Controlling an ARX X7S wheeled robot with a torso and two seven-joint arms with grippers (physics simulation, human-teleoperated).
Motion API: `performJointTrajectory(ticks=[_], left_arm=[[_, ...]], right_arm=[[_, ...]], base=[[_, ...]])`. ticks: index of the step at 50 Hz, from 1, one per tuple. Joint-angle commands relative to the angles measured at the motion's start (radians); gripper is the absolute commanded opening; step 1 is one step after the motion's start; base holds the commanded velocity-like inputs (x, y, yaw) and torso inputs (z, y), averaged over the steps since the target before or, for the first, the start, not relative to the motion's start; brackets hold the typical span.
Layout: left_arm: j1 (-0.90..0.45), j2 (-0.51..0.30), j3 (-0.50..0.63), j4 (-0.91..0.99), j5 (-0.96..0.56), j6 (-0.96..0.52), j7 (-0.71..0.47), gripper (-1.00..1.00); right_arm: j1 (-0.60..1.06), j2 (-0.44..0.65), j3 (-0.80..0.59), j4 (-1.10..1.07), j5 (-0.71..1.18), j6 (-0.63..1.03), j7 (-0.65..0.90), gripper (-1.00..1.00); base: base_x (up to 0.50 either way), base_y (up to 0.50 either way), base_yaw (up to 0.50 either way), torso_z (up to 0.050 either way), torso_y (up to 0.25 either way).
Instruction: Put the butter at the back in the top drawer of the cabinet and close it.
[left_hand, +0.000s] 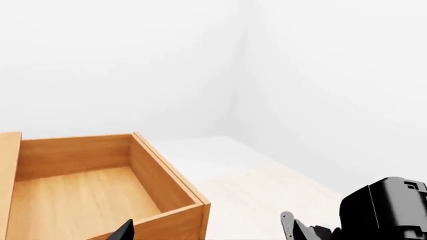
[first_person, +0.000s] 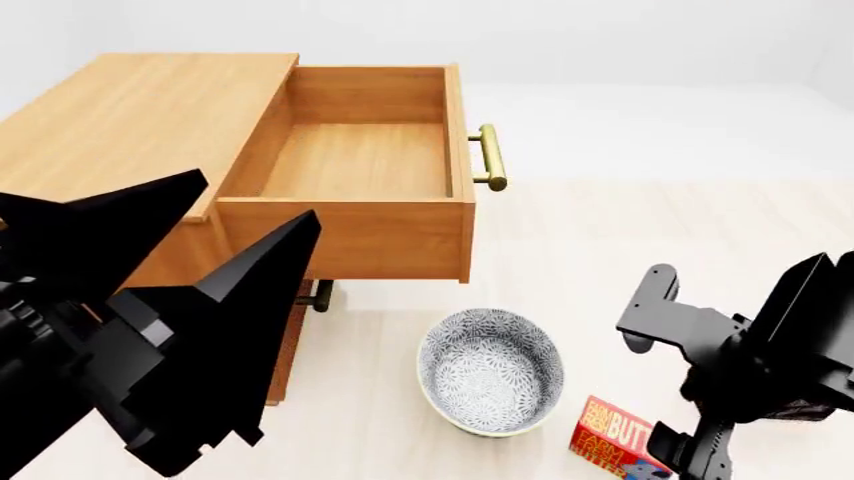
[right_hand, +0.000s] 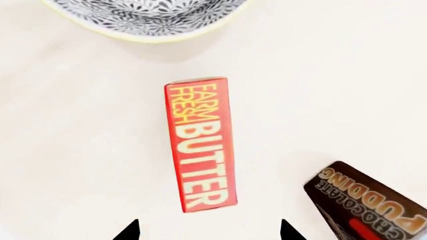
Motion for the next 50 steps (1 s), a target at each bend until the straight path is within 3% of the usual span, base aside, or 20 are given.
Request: performJointTrajectory(ticks=[1, 50], left_arm=[[0.017, 0.001, 0.001, -0.005, 0.006, 0.006, 0.007, 1.0], [0.036, -0.011, -0.025, -0.001, 0.001, -0.001, 0.006, 1.0]], right_arm=[[-0.038, -0.055, -0.06, 0.095, -0.053, -0.057, -0.029, 1.0], [-0.207, -0.193, -0.141, 0.397, -0.136, -0.284, -0.126, 1.0]], base=[[0.0, 0.0, 0.0, 0.0, 0.0], [0.0, 0.0, 0.0, 0.0, 0.0]])
